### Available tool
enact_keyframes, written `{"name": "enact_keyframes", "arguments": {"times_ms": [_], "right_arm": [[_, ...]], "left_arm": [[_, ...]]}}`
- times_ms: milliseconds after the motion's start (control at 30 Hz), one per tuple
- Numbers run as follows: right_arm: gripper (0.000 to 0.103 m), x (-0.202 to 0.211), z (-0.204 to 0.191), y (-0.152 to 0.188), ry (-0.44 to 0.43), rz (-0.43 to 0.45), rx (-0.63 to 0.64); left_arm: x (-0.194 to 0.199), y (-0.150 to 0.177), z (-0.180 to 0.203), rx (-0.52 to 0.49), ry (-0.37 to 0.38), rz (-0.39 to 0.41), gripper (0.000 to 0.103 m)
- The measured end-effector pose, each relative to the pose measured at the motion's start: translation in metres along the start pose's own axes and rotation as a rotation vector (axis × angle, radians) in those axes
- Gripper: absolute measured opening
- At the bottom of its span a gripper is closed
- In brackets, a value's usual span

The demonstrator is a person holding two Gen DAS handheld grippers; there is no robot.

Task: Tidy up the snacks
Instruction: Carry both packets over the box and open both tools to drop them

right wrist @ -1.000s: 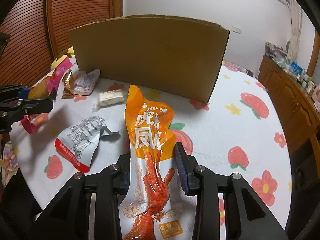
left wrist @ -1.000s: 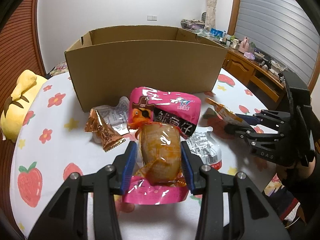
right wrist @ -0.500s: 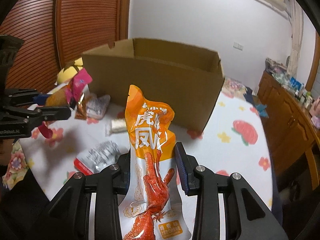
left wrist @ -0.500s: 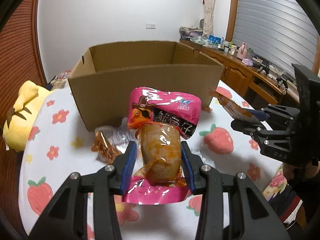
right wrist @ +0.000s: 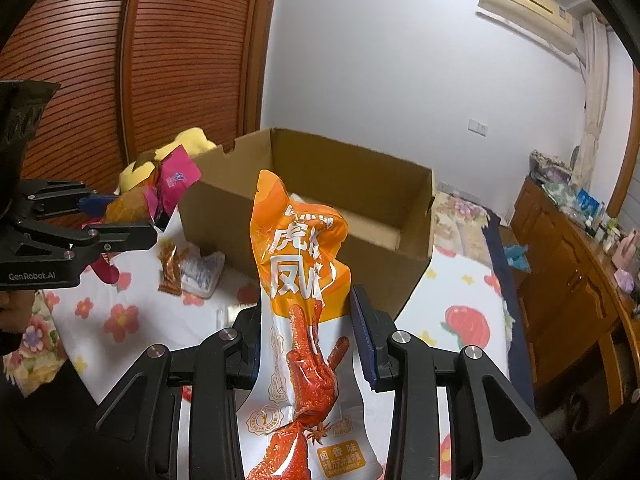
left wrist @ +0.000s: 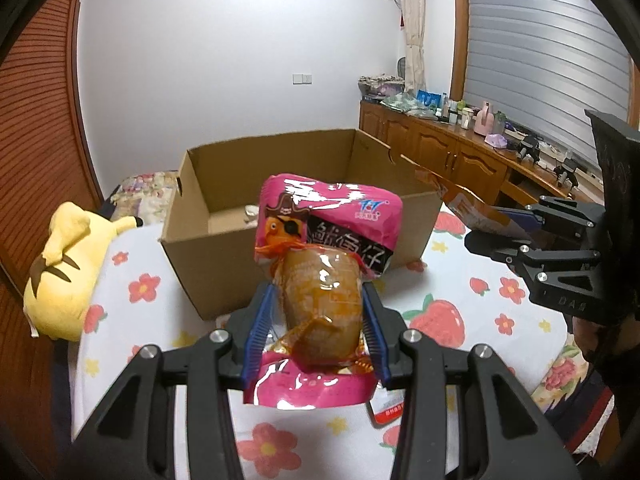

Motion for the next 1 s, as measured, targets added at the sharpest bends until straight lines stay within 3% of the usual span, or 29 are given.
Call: {"name": "enact_keyframes", "arguments": {"times_ms": [300,633,1000], "right_arm": [[0.035,-0.016,0.017,-0.043,-0.003,0.027,0.032],[0.035,-0.071,0.036,-0.086,-0.051,0.012,0.062],[0.036,-0.137,0.049,-0.082,-0.165,-0.087,0.026]], "left_arm": [[-0.012,-0.050,-0.016,-0.012,-0.018,0.025,0.042],[-0.058,-0.111,-0.047,0.017,-0.029,0.013,0.042],[-0.120,-0.113,-0.054,0.012,-0.053,-0.075,0.042]]}}
Point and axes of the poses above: each gripper's, at about its wrist camera, not at the fingertips, and x roughly against the way its jaws point, z to its right, y to its underside, the point moved 10 cm from there along -x, roughly the way its jaws point, and after that the axes turned 5 degrees about x, right-handed, at the moved point
